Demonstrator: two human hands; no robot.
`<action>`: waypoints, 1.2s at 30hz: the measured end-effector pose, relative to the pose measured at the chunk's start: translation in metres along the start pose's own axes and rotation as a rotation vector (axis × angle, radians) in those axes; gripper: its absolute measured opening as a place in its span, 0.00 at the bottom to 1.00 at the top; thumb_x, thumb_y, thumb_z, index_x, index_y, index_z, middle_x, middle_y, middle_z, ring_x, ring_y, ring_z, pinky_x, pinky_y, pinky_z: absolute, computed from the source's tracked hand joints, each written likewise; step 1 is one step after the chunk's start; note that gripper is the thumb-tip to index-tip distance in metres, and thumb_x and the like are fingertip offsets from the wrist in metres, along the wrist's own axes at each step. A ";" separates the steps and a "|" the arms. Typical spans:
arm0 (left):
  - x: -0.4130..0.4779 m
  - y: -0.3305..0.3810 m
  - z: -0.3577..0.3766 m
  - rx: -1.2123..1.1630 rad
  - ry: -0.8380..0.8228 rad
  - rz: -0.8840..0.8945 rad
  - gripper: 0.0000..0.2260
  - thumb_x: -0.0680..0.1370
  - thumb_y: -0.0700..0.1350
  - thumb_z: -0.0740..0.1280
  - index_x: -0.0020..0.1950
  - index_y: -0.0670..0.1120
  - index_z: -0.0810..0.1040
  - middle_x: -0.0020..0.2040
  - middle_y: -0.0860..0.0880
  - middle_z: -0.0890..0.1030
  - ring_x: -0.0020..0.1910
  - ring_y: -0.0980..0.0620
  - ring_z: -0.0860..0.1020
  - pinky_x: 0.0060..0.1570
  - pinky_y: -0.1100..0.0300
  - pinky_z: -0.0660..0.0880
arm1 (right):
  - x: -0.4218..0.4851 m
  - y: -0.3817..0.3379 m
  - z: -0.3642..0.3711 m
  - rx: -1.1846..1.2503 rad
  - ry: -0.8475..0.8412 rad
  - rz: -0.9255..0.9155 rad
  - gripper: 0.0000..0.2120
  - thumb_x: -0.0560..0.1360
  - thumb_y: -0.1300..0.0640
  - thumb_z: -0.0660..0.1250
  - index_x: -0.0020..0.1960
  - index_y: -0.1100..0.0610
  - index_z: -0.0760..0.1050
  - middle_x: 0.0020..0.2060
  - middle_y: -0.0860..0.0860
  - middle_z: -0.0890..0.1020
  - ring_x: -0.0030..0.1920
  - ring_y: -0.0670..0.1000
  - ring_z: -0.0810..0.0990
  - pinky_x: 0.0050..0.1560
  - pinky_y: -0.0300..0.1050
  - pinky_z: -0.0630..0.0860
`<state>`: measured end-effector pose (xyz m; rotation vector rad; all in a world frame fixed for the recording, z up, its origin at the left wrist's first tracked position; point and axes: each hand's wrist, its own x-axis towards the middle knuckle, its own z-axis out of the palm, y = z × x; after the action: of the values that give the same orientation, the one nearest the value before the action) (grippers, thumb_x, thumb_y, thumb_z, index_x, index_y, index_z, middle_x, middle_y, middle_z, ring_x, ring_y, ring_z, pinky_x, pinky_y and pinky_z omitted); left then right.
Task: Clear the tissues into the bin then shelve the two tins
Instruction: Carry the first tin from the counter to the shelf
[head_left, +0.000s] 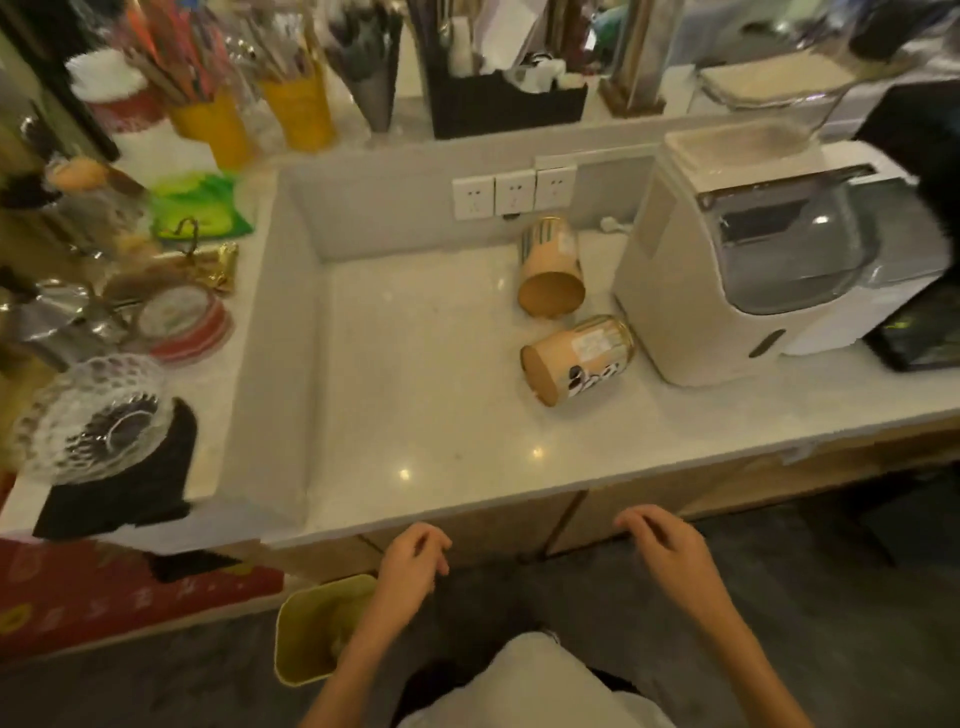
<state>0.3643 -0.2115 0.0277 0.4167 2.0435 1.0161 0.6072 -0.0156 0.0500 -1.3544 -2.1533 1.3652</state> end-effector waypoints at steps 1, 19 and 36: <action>0.015 0.014 0.010 0.017 -0.004 -0.012 0.10 0.83 0.39 0.58 0.48 0.40 0.78 0.35 0.43 0.78 0.31 0.48 0.75 0.33 0.55 0.72 | 0.015 0.011 -0.014 0.042 0.080 0.059 0.09 0.80 0.61 0.63 0.48 0.55 0.82 0.38 0.44 0.83 0.41 0.44 0.81 0.42 0.35 0.74; 0.273 0.238 0.093 0.494 -0.162 0.259 0.23 0.78 0.56 0.65 0.68 0.44 0.72 0.66 0.41 0.75 0.64 0.42 0.74 0.63 0.47 0.73 | 0.283 -0.039 -0.018 0.108 0.171 0.280 0.40 0.75 0.35 0.60 0.79 0.55 0.55 0.76 0.58 0.63 0.75 0.61 0.63 0.73 0.60 0.64; 0.303 0.220 0.124 0.556 -0.624 0.093 0.54 0.58 0.75 0.71 0.77 0.53 0.56 0.70 0.49 0.71 0.63 0.47 0.75 0.62 0.49 0.75 | 0.269 -0.031 -0.001 0.868 0.004 0.563 0.52 0.69 0.40 0.73 0.74 0.31 0.35 0.76 0.54 0.65 0.66 0.63 0.75 0.57 0.66 0.78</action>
<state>0.2590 0.1673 -0.0006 0.9870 1.6996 0.2768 0.4466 0.1980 0.0094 -1.5601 -0.9128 2.1154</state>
